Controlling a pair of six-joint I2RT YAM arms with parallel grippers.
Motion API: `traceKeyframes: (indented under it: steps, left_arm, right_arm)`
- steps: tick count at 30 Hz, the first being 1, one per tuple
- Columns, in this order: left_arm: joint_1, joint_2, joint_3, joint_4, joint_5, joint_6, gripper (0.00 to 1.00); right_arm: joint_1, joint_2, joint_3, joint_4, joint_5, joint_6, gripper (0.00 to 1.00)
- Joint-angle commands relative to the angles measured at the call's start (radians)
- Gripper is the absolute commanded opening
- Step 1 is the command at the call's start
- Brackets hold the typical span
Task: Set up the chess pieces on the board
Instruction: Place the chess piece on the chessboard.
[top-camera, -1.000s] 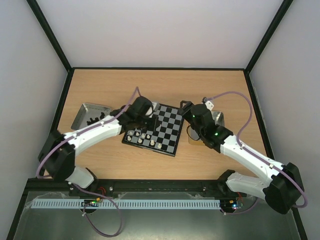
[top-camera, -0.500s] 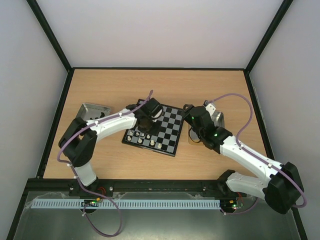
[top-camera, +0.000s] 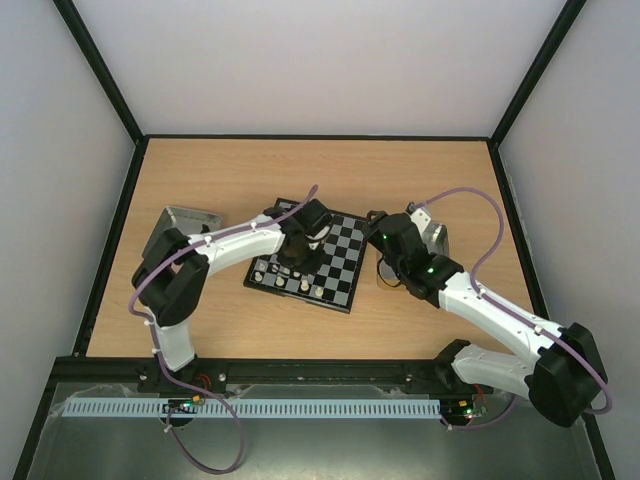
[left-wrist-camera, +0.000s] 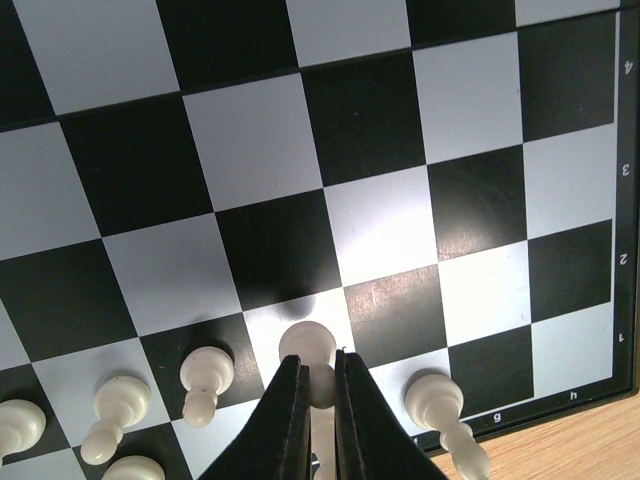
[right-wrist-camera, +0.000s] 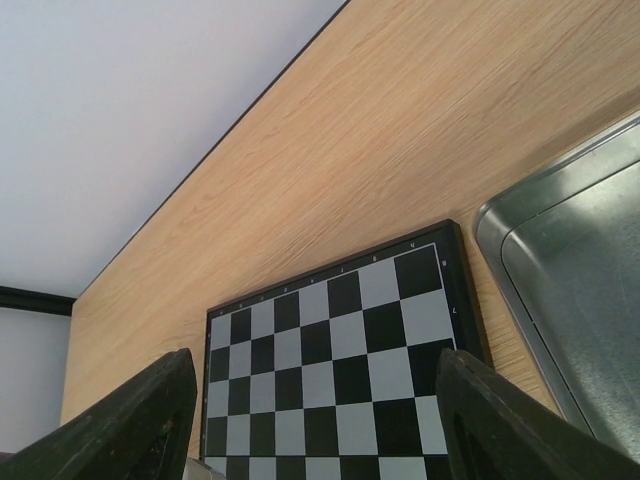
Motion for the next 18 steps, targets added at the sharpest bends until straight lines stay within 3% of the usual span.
traceKeyframes:
  steps: [1,12,18]
  left_arm:
    - [-0.01,0.022,0.032,-0.055,0.003,0.031,0.04]
    - [-0.012,0.05,0.043,-0.071,0.006,0.043,0.07]
    - [-0.013,0.046,0.053,-0.069,0.015,0.035,0.19]
  right_arm:
    - [-0.003,0.011,-0.011,-0.005,0.02,0.002,0.65]
    - [-0.003,0.02,-0.013,-0.003,0.01,0.004,0.65]
    - [-0.004,0.019,-0.011,-0.003,0.01,0.002,0.65]
